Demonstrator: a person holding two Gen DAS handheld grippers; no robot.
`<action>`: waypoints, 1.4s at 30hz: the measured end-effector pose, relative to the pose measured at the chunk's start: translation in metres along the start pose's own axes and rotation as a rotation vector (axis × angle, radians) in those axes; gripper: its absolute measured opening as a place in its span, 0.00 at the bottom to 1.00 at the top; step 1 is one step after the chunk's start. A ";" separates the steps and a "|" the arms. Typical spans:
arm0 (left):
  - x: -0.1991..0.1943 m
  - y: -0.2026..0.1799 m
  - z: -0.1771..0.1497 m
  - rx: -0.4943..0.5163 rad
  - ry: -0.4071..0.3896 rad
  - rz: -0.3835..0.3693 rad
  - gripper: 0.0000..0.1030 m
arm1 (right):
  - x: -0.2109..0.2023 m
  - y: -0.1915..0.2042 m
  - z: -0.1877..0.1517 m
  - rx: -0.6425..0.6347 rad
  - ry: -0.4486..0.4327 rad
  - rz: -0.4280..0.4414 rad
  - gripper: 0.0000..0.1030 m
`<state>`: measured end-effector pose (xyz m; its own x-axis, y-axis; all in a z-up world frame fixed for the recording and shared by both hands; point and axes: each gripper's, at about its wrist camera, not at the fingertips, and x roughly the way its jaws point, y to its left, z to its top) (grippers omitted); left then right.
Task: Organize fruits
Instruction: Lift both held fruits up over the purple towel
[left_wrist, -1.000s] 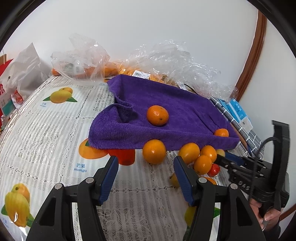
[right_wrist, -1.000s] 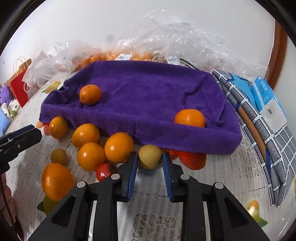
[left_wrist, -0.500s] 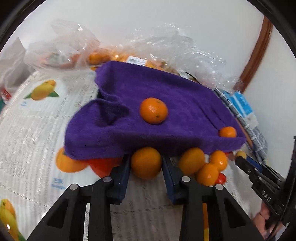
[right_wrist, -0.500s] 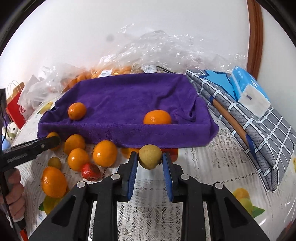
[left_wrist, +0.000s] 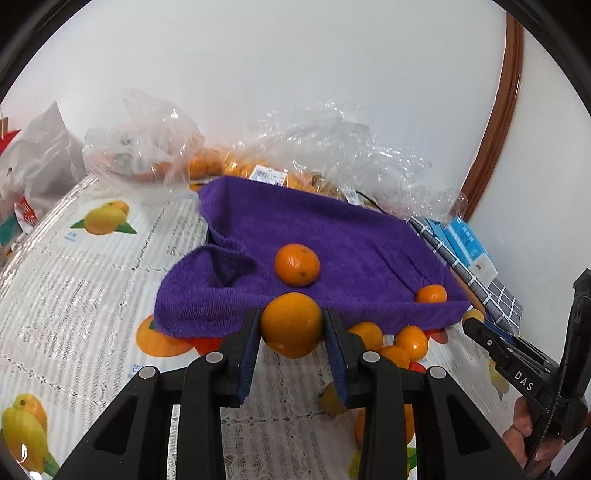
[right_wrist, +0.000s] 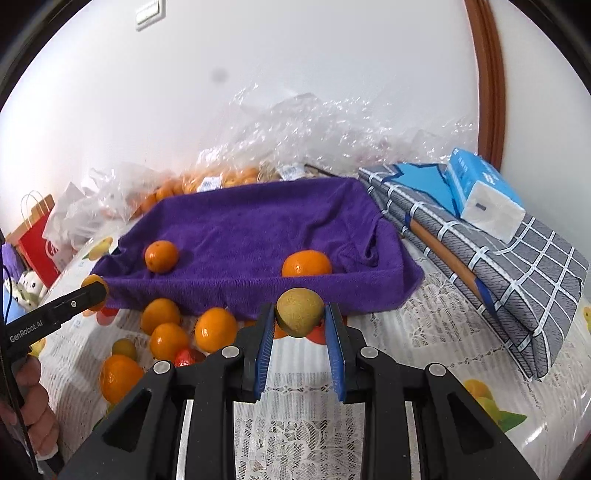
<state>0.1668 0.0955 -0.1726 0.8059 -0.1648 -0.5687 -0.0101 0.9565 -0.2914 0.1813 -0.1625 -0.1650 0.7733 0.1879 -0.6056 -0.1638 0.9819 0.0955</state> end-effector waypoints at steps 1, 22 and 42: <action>-0.001 0.001 0.001 -0.002 -0.008 0.007 0.32 | -0.001 0.000 0.000 0.002 -0.009 0.000 0.27; -0.004 0.007 0.003 -0.024 -0.036 0.068 0.32 | -0.007 -0.003 0.002 0.025 -0.039 0.001 0.27; -0.018 0.006 0.013 -0.027 -0.090 0.080 0.32 | -0.015 -0.008 0.009 0.058 -0.088 -0.004 0.27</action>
<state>0.1598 0.1072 -0.1542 0.8517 -0.0645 -0.5200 -0.0916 0.9588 -0.2689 0.1764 -0.1728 -0.1493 0.8253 0.1830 -0.5342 -0.1268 0.9819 0.1405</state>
